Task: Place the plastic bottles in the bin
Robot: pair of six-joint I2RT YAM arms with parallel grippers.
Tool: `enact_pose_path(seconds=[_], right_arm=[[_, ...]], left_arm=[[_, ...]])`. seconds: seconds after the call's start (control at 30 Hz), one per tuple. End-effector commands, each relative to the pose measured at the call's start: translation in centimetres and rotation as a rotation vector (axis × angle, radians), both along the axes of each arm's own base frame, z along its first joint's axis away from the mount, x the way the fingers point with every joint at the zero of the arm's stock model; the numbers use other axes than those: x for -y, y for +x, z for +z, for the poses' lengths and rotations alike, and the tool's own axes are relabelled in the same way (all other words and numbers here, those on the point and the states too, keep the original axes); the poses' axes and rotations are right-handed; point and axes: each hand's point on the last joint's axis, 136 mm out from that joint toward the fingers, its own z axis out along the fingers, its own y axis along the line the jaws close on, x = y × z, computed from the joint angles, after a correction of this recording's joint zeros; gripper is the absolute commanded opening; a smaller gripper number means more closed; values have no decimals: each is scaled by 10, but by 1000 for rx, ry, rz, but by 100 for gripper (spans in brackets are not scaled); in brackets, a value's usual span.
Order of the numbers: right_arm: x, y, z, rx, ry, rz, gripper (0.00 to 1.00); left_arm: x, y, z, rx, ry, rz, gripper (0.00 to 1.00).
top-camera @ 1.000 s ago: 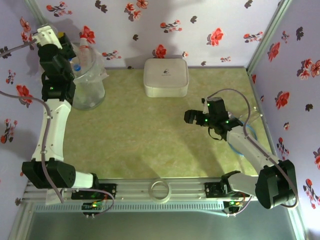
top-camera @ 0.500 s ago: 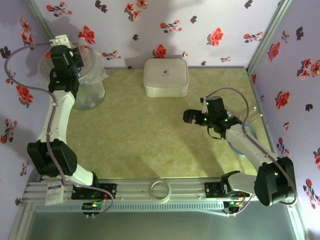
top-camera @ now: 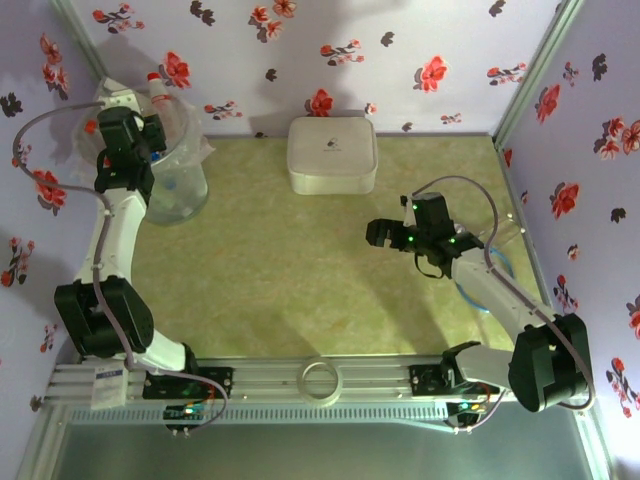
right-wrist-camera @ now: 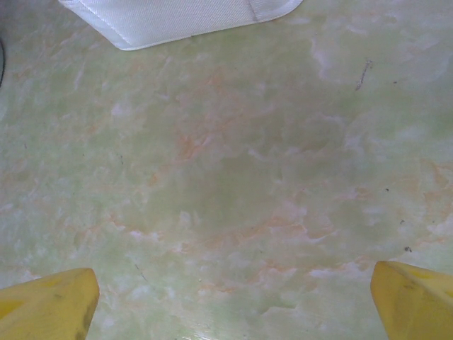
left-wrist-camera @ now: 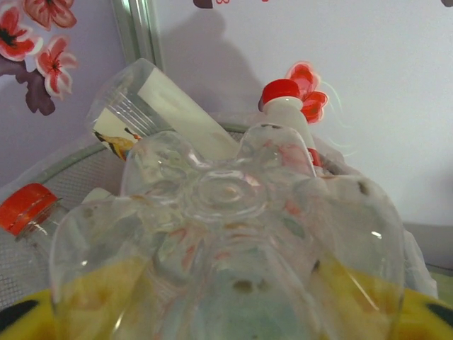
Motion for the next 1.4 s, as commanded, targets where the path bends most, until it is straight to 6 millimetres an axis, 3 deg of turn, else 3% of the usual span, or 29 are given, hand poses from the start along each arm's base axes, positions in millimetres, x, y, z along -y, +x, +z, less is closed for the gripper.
enact_pose_path(seconds=[0.0,0.07,0.13,0.3,0.43,0.57,0.7,0.8,0.93,1.07,1.23,1.3,1.37], right_arm=[[-4,4,10,16,23,0,99],[-5,4,10,15,25,-1,99],[-6,5,10,16,32,-5,99],[-11,6,5,9,49,-4,99],[-10,4,0,-4,34,0,99],[-8,2,-1,-4,23,0,99],[-7,1,-1,-7,19,-1,99],[-7,2,-3,-8,20,-5,99],[-5,1,-3,-3,13,-14,99],[-5,2,-4,-6,0,-4,99],[-9,5,0,-7,11,6,99],[-9,5,2,-1,21,2,99],[-10,5,3,2,27,0,99]], left_arm=[[15,-15,-26,-149,-54,-62,73],[16,-18,3,-106,-45,-69,86],[17,-20,31,-69,-34,-78,93],[17,-23,92,53,-35,-78,100],[24,-13,119,117,-76,-123,92],[27,8,127,115,-96,-144,71],[30,33,112,60,-104,-169,46],[35,40,74,-68,-115,-188,29],[35,22,4,-199,-127,-170,15],[18,-2,-45,-253,-130,-89,11],[13,-11,-72,-288,-153,-68,10],[13,-11,-68,-280,-153,-74,10],[15,-8,-46,-236,-153,-94,15]])
